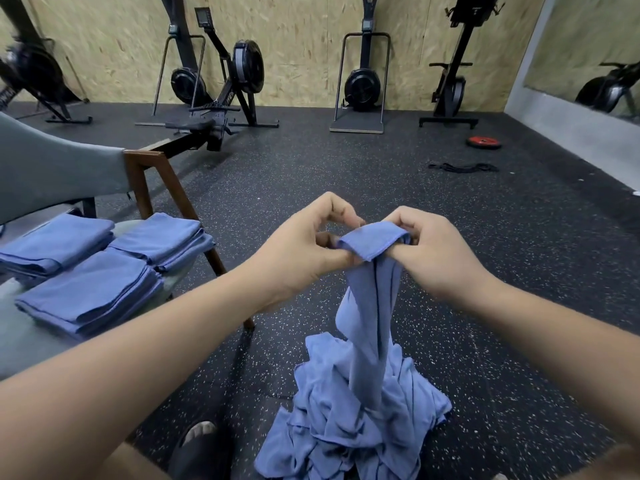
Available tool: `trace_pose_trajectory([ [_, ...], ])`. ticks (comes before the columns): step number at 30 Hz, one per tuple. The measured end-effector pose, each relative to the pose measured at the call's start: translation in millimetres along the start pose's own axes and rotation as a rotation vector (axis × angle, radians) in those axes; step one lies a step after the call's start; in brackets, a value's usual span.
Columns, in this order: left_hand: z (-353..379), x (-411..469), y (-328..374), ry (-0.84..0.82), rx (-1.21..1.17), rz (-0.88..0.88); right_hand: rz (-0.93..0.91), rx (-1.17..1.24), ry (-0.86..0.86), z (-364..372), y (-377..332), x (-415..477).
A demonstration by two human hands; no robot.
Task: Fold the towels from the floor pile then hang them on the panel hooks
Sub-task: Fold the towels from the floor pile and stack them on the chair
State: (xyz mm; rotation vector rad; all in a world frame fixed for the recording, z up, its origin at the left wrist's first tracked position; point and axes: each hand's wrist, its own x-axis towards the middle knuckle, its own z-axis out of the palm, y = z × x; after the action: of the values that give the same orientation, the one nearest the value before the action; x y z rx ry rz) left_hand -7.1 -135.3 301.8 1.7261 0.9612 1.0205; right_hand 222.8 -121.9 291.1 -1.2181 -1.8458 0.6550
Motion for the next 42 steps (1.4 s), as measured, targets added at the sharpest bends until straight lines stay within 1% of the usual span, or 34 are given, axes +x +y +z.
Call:
trace_pose_trajectory([
  [4,-4,4,2,0.069,-0.049,0.025,0.001,-0.037,-0.057,1,5,0],
  [7,-3,8,-1,0.132,-0.048,0.028,-0.030,0.032,-0.149,7,4,-5],
  [11,-2,12,-5,0.138,-0.044,0.026,-0.115,0.185,-0.147,12,-3,-7],
  [14,-2,14,-6,0.152,-0.021,0.028,-0.123,0.253,-0.129,12,-7,-6],
  [18,-4,14,-9,0.134,-0.008,0.012,-0.099,0.280,-0.082,9,-7,-3],
  [20,-5,12,-12,0.068,-0.015,0.007,-0.097,0.278,-0.066,6,-8,-2],
  [22,-5,10,-15,-0.014,0.030,-0.002,-0.097,0.268,-0.046,3,-7,0],
  [26,-7,8,-28,-0.124,0.194,-0.081,-0.093,0.287,-0.001,-7,-5,4],
  [30,-16,10,-42,-0.159,0.509,-0.135,-0.099,0.235,0.064,-21,-1,9],
  [32,-23,11,-51,-0.159,0.609,-0.150,-0.102,0.209,0.104,-28,3,12],
  [37,-44,14,-62,-0.097,0.656,-0.202,-0.072,0.261,0.243,-46,13,19],
  [39,-55,14,-66,-0.061,0.613,-0.229,-0.062,0.251,0.291,-53,18,21],
  [42,-69,13,-68,0.017,0.488,-0.254,-0.044,0.253,0.352,-62,27,23],
])
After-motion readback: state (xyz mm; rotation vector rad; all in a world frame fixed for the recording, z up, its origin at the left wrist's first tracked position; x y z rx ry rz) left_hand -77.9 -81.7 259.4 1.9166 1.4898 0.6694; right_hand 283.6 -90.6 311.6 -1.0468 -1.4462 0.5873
